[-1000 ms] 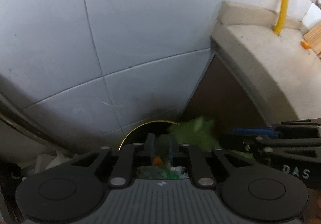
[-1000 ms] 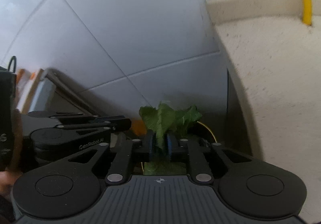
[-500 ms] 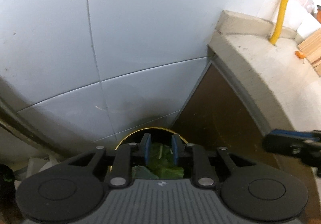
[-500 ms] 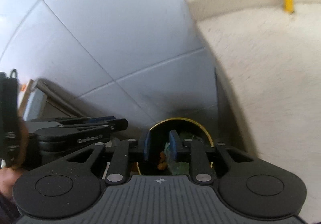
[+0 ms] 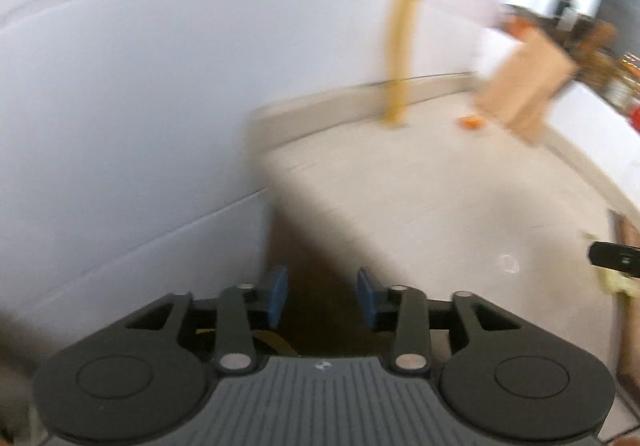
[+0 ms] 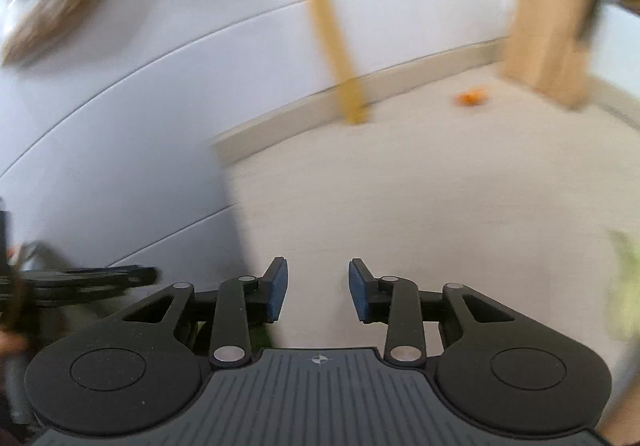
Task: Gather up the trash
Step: 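Raise both open grippers back up to the counter, then grasp the pale cabbage stalk with the right gripper while the left approaches a peel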
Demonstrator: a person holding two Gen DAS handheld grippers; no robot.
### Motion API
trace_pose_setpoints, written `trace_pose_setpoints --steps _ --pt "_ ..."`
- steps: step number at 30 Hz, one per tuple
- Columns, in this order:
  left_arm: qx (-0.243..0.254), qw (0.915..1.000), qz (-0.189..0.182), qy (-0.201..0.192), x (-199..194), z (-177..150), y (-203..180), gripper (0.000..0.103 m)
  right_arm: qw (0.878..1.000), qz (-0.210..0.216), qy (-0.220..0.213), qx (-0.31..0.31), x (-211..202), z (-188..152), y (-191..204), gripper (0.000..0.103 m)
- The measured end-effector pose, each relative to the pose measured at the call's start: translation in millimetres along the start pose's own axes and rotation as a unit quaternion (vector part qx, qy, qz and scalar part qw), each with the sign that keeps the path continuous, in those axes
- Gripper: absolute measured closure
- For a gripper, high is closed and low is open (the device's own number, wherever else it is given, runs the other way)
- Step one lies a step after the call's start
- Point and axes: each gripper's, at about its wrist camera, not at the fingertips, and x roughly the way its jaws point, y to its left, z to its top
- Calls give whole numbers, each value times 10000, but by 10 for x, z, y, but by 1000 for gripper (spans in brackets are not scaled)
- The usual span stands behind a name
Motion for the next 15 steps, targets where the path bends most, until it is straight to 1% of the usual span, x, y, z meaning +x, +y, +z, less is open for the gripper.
trace_pose_setpoints --steps 2,4,5,6,8,9,10,12,15 --pt "383 9988 -264 -182 51 143 -330 65 9990 -383 -171 144 -181 7 -289 54" --pt "639 9967 -430 -257 142 255 -600 61 9963 -777 -309 209 -338 7 -551 54" --pt "766 9954 -514 -269 212 318 -741 61 9942 -977 -371 251 -407 -8 -697 53" --pt "881 9941 -577 -267 275 371 -867 61 9921 -1148 -415 291 -455 -30 -802 51" --pt "1102 9915 -637 -278 376 455 -1093 60 9867 -1505 -477 381 -551 -52 -1052 50" --pt "1214 9899 -669 -294 427 496 -1198 58 9842 -1653 -498 393 -581 -80 -1157 49" --pt "1327 9881 -710 -309 479 541 -1305 53 9819 -1785 -488 393 -600 -101 -1273 47" --pt "1503 9854 -725 -333 584 604 -1488 49 9796 -1914 -421 438 -586 -190 -1432 46" --pt "1721 9820 -686 -373 748 736 -1698 49 9813 -1846 -273 483 -447 -227 -1614 46"
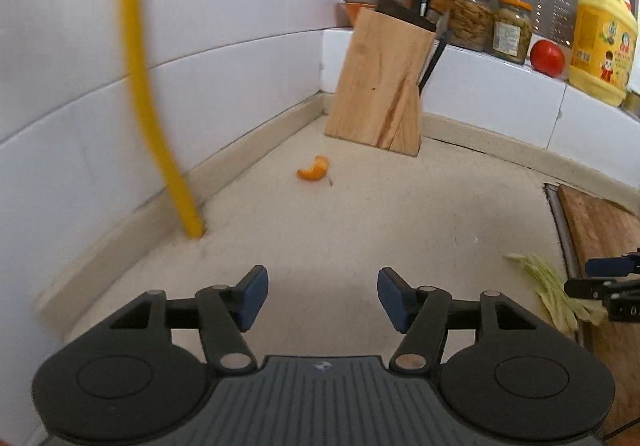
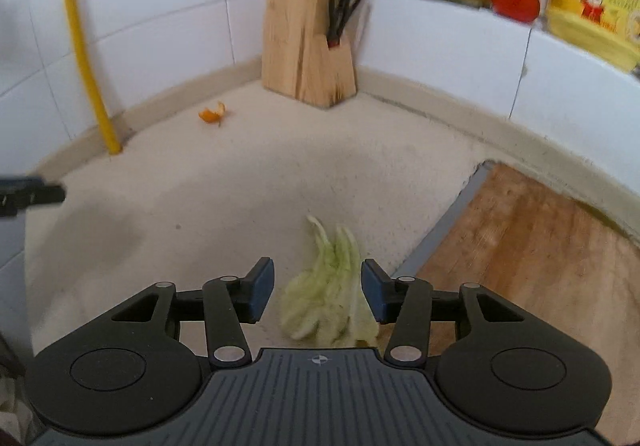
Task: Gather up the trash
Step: 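Grasp the pale cabbage stalk with the right gripper while the left approaches a peel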
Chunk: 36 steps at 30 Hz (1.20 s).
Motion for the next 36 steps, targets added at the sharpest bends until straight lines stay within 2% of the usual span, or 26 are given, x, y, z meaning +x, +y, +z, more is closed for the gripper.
trace_pose_setpoints --steps 4,10,13,17,24,27,28,29,31,33,35,36 --pt "142 9999 -65 25 298 215 -36 47 9999 63 99 -75 244 78 -59 47" --pt "427 9991 5 -28 860 557 -7 46 9993 269 216 -135 367 114 -8 47" --pt "511 9987 9 -5 1219 691 71 46 9994 224 225 -111 386 117 12 47" --pt "589 9981 -137 92 1639 791 133 46 9992 200 336 84 445 114 5 47" --pt "817 9949 -489 322 2105 867 126 47 9985 82 497 228 554 146 34 47" --pt "738 9946 -607 399 2149 841 133 53 9981 25 547 267 599 173 54 45" --pt "673 9946 -663 429 2147 845 149 64 9980 1 576 262 607 183 69 45" --pt "597 9946 -712 459 2124 845 168 70 9980 -29 593 229 617 185 81 46" --pt "555 9947 -698 507 2067 839 182 82 9978 -146 594 236 624 190 88 58" --pt "546 9944 -769 467 1954 824 218 94 9973 -309 615 270 617 201 80 83" --pt "431 9935 -923 516 1813 819 279 96 9966 -230 640 455 602 215 25 92" --pt "376 9929 -1001 519 1728 801 317 98 9963 -158 654 539 593 221 5 93"
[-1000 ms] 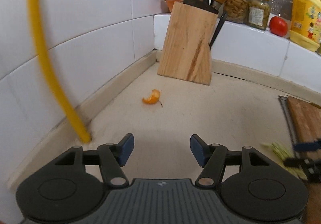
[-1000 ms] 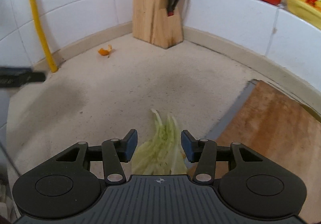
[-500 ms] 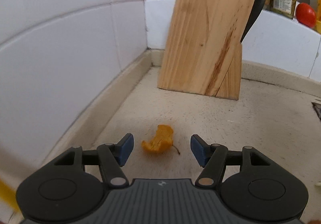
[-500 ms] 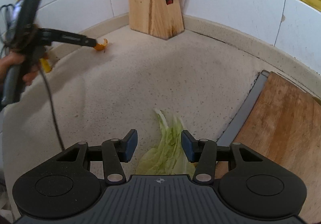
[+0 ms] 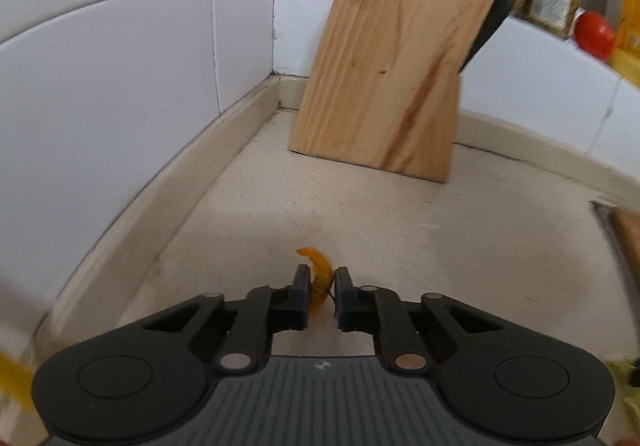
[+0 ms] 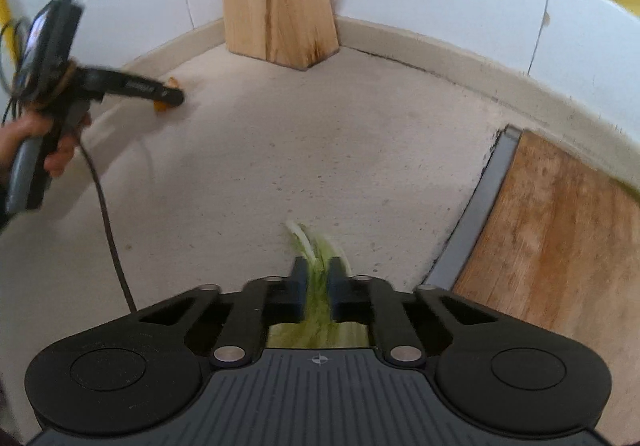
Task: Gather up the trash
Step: 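Grasp the pale cabbage stalk with the right gripper while the left approaches a peel, then grasp the last orange peel with the left gripper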
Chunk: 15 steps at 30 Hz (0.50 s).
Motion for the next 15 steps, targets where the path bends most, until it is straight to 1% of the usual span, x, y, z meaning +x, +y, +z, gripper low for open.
trace_pose_setpoints --steps 3,6,9,11,12,13,14,15 --pt "1 9999 -131 -39 -256 -120 27 98 9997 210 -39 118 -75 17 -16 97" --pt "27 9999 -135 -58 -405 -201 40 98 9989 408 -117 195 -175 29 -29 99" --pt "-74 9998 -126 -101 -501 -235 67 98 9992 368 -103 101 -183 40 -32 99" --pt "-56 9998 -178 -61 -499 -255 69 96 9993 337 -74 111 -171 55 -50 99" --pt "-3 9999 -94 -65 -490 -260 57 92 9992 360 -68 129 -174 61 -60 99" --pt "52 9999 42 -88 -477 -253 53 80 9990 403 -75 149 -180 63 -67 98" --pt "91 9998 138 -138 -469 -244 60 73 9989 435 -94 169 -179 61 -73 96" --pt "97 9995 216 -231 -457 -226 60 63 9988 443 -118 188 -169 58 -87 93"
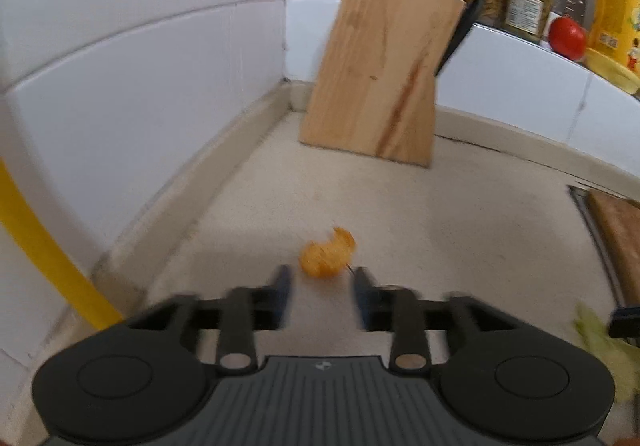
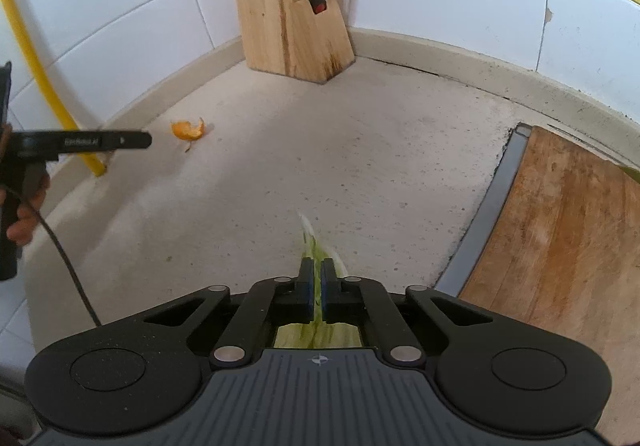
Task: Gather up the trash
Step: 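Grasp the last orange peel with the left gripper, then carry the cabbage stalk and orange peel down to the black bin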
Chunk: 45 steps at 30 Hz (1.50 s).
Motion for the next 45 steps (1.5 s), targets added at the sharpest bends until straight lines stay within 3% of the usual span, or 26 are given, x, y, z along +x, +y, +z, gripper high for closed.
trace_pose_setpoints --steps 4,6,8,9,15,16,18,22,24,27,33,37,40,43,45 --pt "80 9998 -38 -170 159 110 -62 48 10000 -64 0 17 39 -4 -24 77" --pt "228 9997 -84 -83 291 131 -127 48 9999 -107 27 -40 53 -6 -17 56" --pt "385 9993 -1 33 434 127 -187 49 9997 -173 34 -140 60 -15 3 43" --pt "428 9990 -28 111 505 121 -205 49 9996 -204 20 -206 61 -23 20 43" --pt "226 9992 -71 311 563 65 -222 82 9991 -225 183 -309 167 -50 80 48" --pt "204 9993 -49 308 535 55 -225 88 9988 -274 138 -380 166 -58 103 52" --pt "188 9994 -6 287 453 45 -251 96 9982 -327 149 -480 163 -64 135 73" --pt "-112 9993 -148 338 220 8 -279 97 9986 -321 202 -365 142 -33 124 87" --pt "-180 9994 -130 256 58 -15 -315 97 9997 -91 192 -156 88 1 82 102" --pt "-385 9990 -169 162 -188 -34 -322 97 9998 190 109 39 0 38 60 102" --pt "-653 9978 89 -63 -655 -130 -304 97 9973 695 -217 25 -177 143 114 102" --pt "-916 9956 165 -115 -853 -274 -267 97 9961 750 -459 -78 -303 228 87 102" --pt "-1056 9942 164 -131 -942 -386 -279 97 9965 720 -420 -66 -350 191 -64 94" --pt "-1084 9939 122 -140 -1053 -492 -326 97 9991 312 -290 -54 -281 87 -151 85" --pt "-1085 9940 72 -146 -1120 -559 -340 97 9992 372 -109 -4 -209 1 -147 72"
